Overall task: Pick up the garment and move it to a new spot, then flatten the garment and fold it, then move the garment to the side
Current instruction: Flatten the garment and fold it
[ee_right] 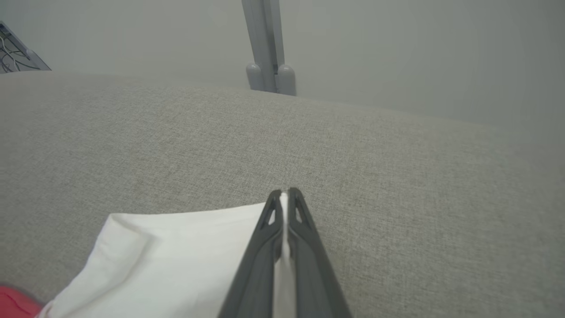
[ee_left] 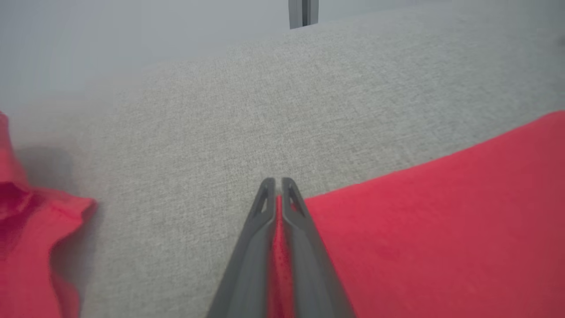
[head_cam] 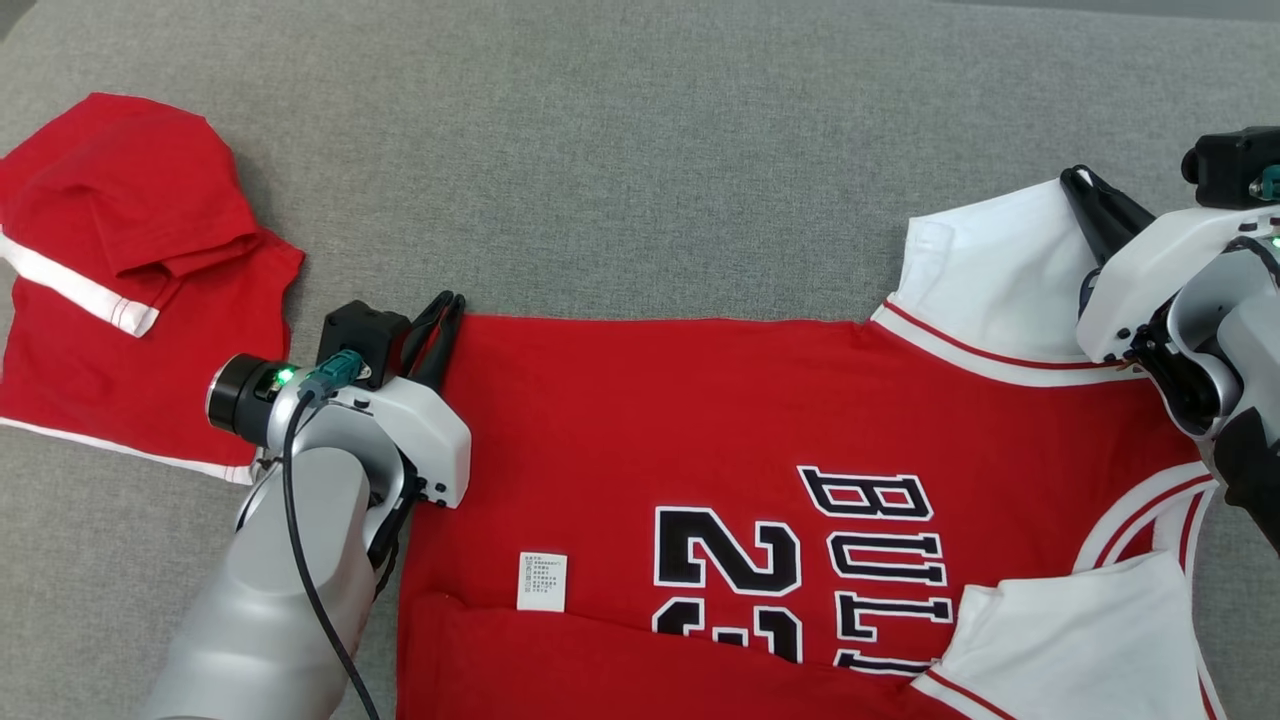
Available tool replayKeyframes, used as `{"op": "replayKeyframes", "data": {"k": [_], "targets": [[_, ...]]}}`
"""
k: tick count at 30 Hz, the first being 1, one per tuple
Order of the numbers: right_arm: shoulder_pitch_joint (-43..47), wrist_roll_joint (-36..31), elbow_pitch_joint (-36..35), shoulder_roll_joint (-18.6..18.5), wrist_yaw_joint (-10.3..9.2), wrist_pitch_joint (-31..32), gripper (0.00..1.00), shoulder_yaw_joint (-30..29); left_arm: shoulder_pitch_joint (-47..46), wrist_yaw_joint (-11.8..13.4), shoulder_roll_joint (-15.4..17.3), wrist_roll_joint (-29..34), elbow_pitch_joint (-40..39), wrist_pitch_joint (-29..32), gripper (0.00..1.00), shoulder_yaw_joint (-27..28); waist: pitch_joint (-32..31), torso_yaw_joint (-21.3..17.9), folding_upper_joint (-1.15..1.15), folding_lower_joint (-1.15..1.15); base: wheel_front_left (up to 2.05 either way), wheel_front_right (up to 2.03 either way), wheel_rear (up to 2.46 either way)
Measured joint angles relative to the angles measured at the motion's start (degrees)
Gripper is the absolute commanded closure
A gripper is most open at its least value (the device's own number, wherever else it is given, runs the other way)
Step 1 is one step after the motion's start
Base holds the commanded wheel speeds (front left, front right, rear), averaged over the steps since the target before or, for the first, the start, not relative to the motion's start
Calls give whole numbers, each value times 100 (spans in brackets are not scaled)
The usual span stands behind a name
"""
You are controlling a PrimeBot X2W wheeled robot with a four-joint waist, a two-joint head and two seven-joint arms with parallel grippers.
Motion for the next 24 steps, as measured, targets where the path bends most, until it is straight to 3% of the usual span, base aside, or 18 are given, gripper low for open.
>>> {"op": "replayKeyframes", "data": {"k": [14,20,24], "targets": [[-102,102,75,-2,0,-513,100,199,239,9,55,-99,-573,0,100,132,-222,-66,0,0,0,0,0],[-382,-115,235,30,0,-619,100,-5,253,112,68,-137,-1024,0,100,298,-253,-130,0,0,0,0,0],[-558,-512,129,23,1,-639,100,-464,361,185,74,-135,-1371,0,100,420,-263,-163,0,0,0,0,0]]}}
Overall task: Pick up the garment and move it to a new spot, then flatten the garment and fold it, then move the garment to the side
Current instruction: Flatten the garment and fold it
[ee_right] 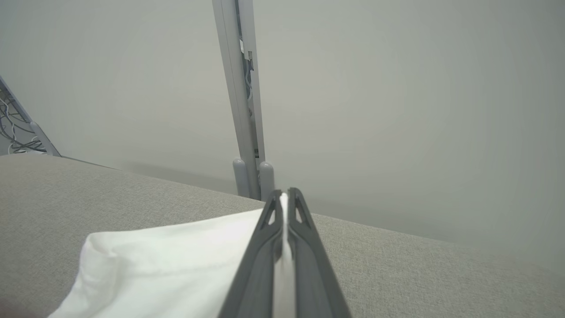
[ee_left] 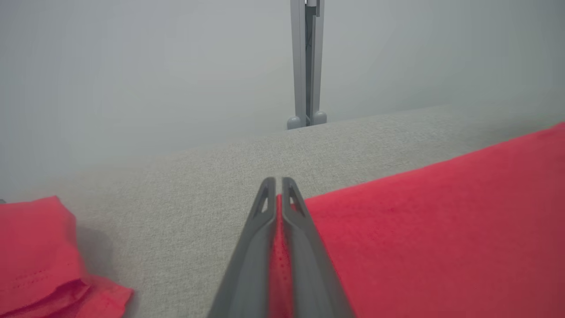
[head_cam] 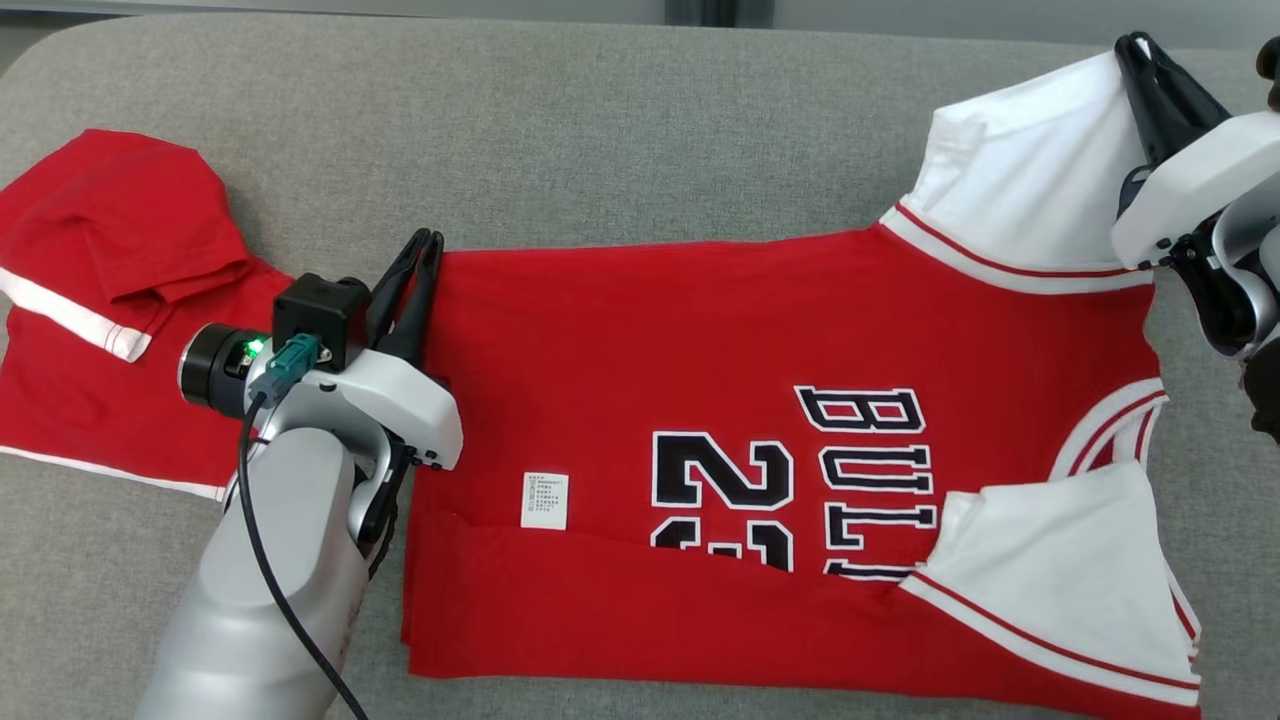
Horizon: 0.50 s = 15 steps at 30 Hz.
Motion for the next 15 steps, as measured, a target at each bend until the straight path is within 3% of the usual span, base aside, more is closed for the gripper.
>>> {"op": "replayKeyframes", "data": {"k": [9,15], "targets": [[560,-786,-292,81,-1,-3,100,-434,293,-85,9,130,-359,0,100,-3,-207,-16,0,0,0,0,0],[1198,-1016,-528,97,-1,-4,100,-539,661,-188,186,296,-594,0,100,-211,-493,-98,0,0,0,0,0]]}}
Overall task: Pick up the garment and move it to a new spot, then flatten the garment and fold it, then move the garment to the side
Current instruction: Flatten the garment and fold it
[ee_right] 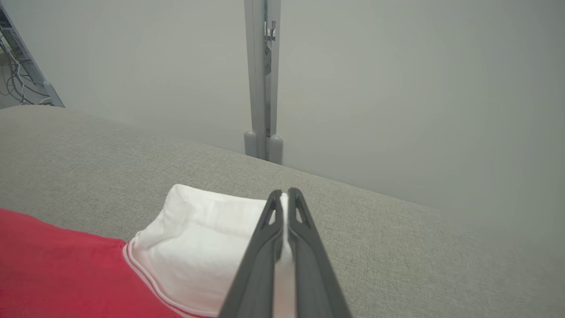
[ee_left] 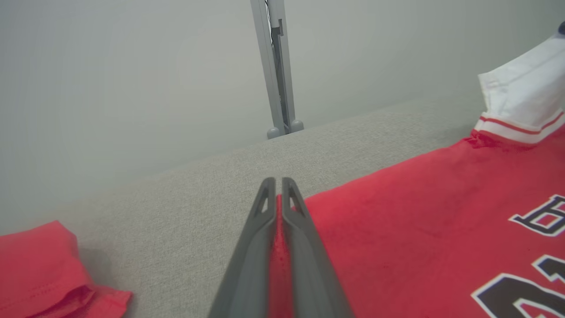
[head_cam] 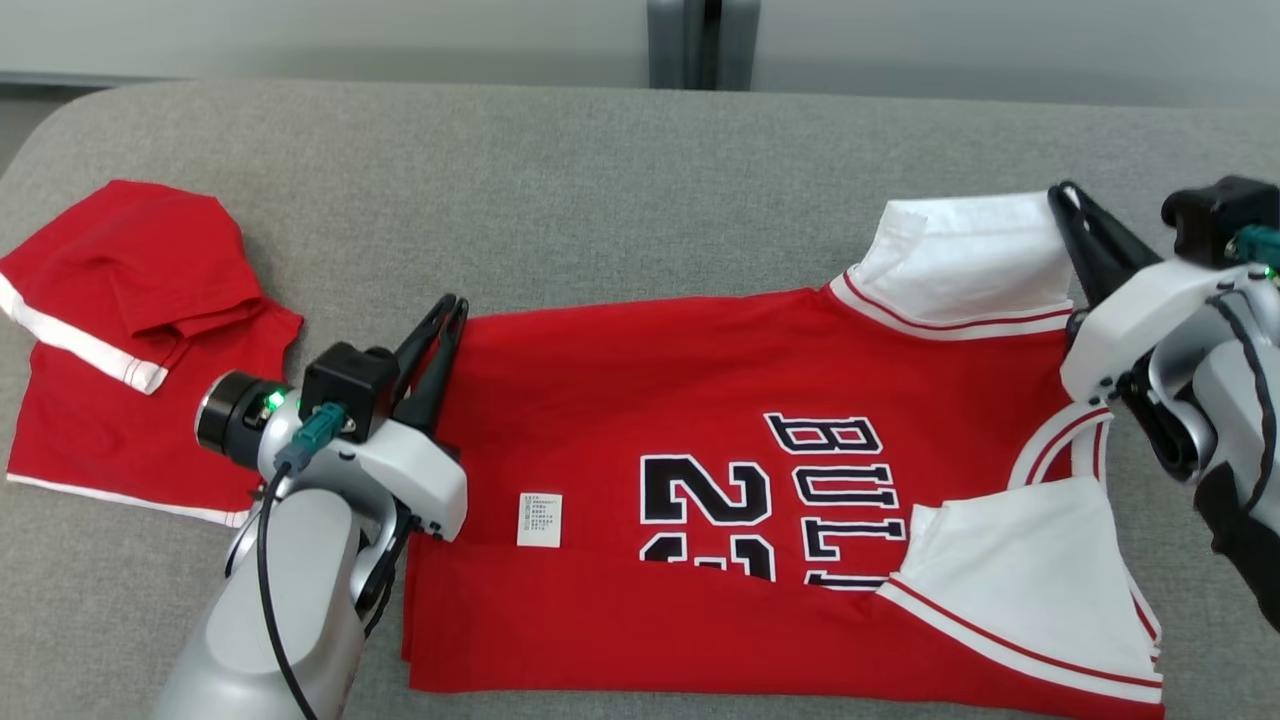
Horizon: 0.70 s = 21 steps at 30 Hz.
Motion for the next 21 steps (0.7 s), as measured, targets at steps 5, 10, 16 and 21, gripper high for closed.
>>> {"op": "replayKeyframes", "data": {"k": [5,10,16,21], "targets": [[386,-8,-182,-53,0,0,100,-14,242,-42,165,77,-101,0,100,-142,-224,-93,0,0,0,0,0],[764,119,-316,-147,0,0,100,86,431,-51,327,107,-138,0,100,-278,-442,-175,0,0,0,0,0],[1086,380,-359,-315,0,83,100,277,620,-67,472,96,-118,0,100,-396,-676,-257,0,0,0,0,0],[1311,636,-497,-481,0,275,100,407,740,-68,543,96,-71,0,100,-560,-826,-284,0,0,0,0,0]]}}
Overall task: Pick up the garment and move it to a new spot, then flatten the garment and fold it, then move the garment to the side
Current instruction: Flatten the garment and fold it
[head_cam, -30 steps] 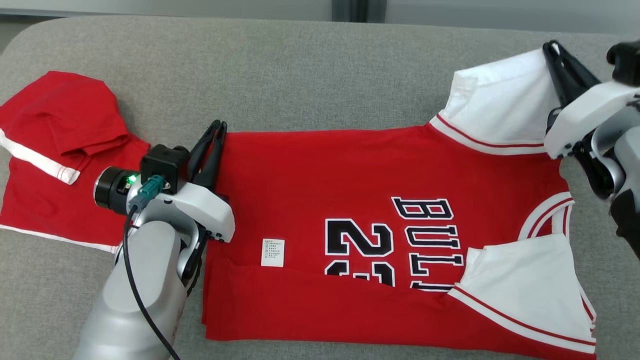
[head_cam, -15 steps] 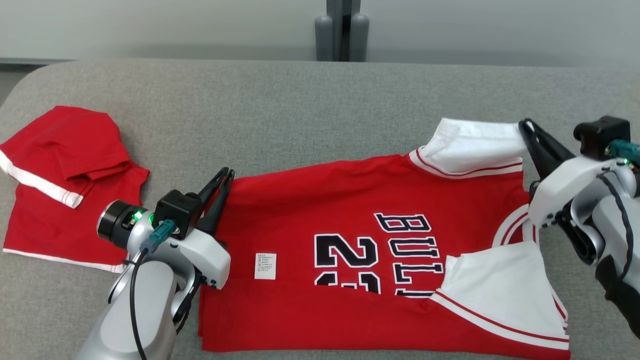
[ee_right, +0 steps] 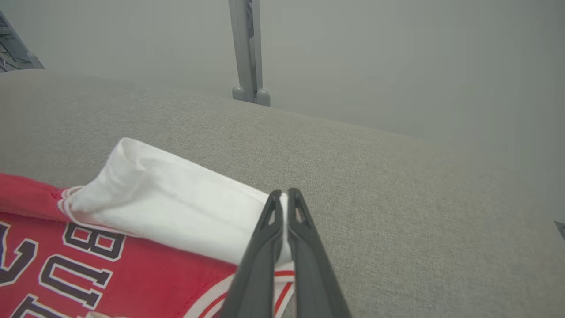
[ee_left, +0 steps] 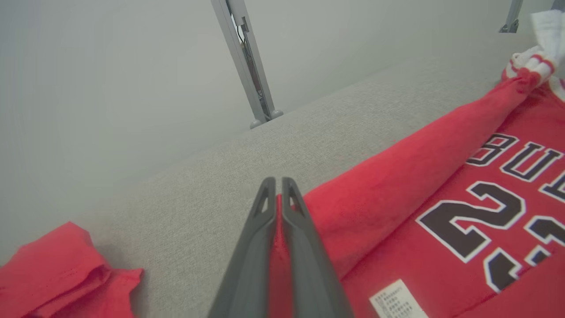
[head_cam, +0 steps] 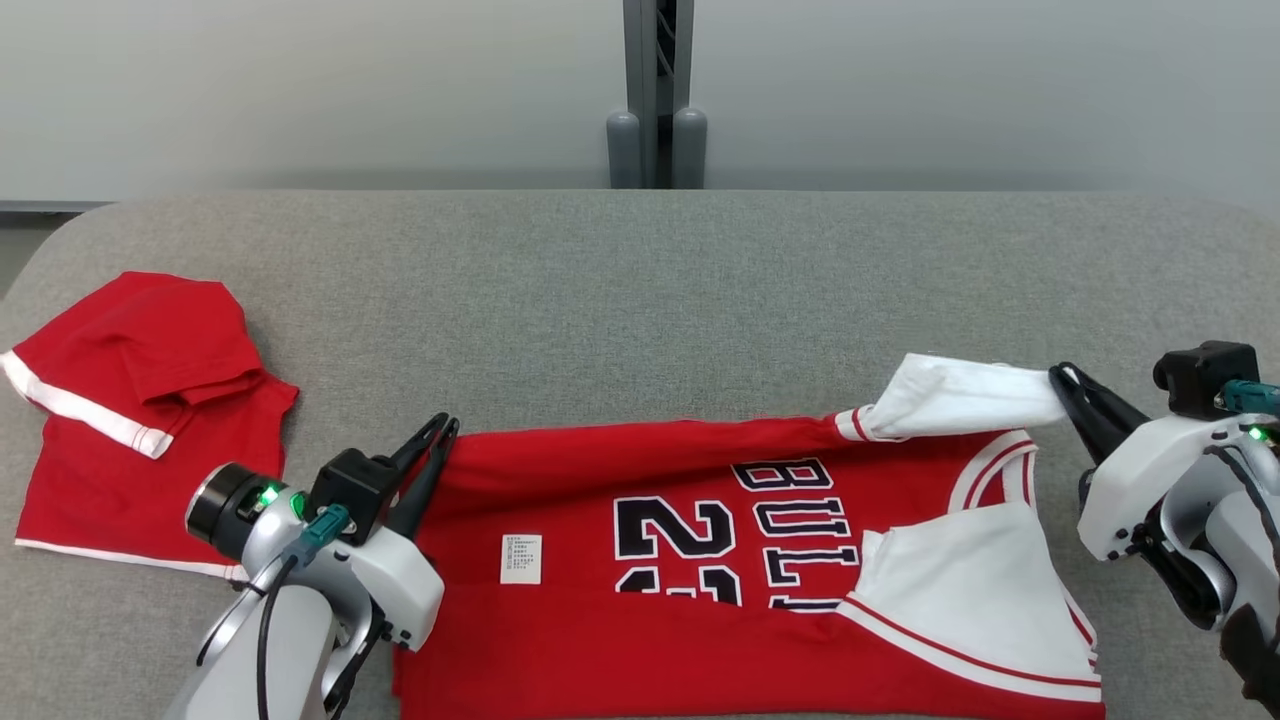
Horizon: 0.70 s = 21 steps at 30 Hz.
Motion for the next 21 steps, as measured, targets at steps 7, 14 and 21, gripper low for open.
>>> {"op": "replayKeyframes", "data": {"k": [7,14,21], "targets": [[325,571,-703,-347,0,566,100,289,143,-19,122,-32,62,0,100,-223,-180,-7,0,0,0,0,0],[591,1279,-1423,-813,0,1338,100,374,251,-20,227,-41,132,0,100,-385,-336,-50,0,0,0,0,0],[805,1826,-2134,-1220,0,2221,100,489,358,-22,331,-66,199,0,100,-636,-443,-94,0,0,0,0,0]]}}
